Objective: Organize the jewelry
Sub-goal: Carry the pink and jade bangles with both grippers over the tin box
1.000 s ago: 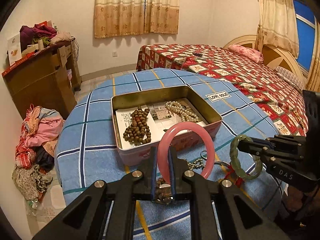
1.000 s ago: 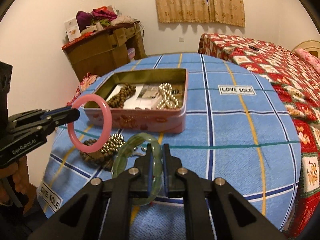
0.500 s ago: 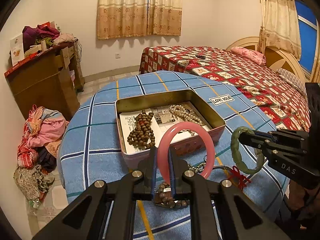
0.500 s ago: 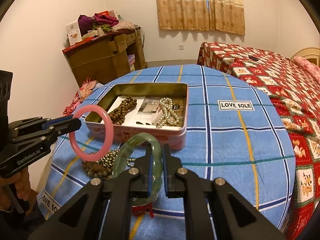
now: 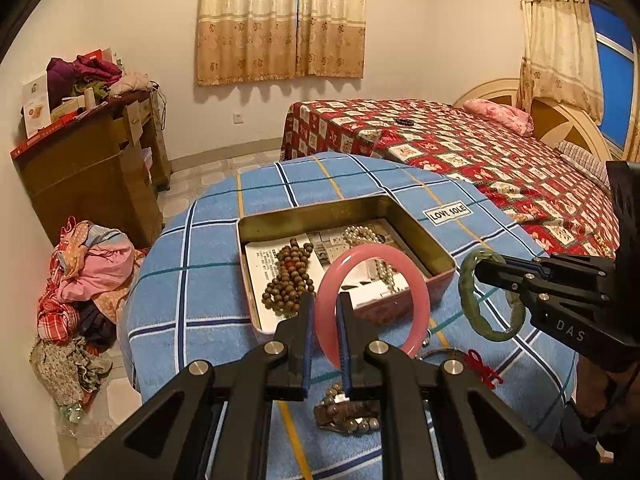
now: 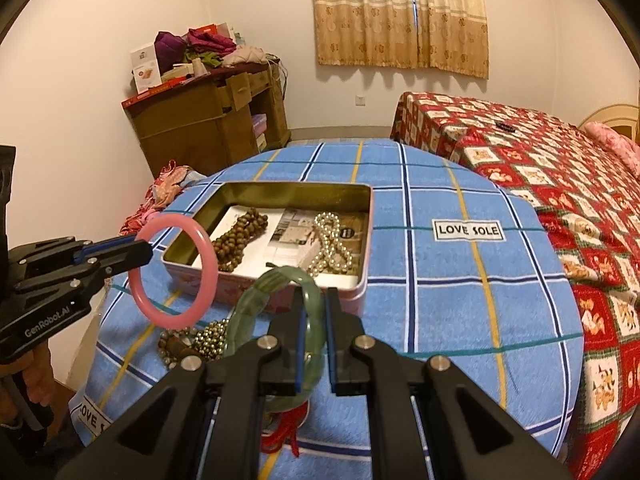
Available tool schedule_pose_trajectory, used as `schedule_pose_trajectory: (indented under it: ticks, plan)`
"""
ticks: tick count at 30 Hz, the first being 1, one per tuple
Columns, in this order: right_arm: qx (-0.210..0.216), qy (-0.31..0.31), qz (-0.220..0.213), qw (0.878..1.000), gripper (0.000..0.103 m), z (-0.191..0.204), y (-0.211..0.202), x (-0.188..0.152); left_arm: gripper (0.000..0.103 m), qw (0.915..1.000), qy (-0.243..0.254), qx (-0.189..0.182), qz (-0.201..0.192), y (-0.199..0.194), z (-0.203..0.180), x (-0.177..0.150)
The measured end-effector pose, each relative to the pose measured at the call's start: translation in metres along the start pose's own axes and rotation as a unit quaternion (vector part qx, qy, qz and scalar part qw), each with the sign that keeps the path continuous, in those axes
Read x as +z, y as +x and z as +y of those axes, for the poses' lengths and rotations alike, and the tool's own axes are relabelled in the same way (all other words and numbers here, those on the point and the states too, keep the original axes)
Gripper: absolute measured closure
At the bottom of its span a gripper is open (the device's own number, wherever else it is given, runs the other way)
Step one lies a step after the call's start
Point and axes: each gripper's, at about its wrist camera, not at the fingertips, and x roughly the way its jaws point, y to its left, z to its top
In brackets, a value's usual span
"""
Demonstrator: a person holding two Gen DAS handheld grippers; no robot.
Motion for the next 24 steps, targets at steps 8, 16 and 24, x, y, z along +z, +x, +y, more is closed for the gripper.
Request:
schedule_pose_trajectory:
  ticks: [8, 16, 24]
  plan:
    - [-0.007, -0.003, -0.006, 1.0, 0.093, -0.002, 0.009, 0.016, 0.093, 0.9998, -0.005, 0.012, -0.012, 0.004, 0.009, 0.016]
    - [-0.018, -0.009, -0.016, 1.0, 0.093, -0.003, 0.02, 0.04, 0.093, 0.9997, -0.007, 0.019, -0.017, 0.017, 0.013, 0.034]
    - [-0.025, -0.017, -0.02, 0.999, 0.093, -0.001, 0.031, 0.057, 0.093, 0.9992, -0.014, 0.029, -0.023, 0.029, 0.021, 0.05]
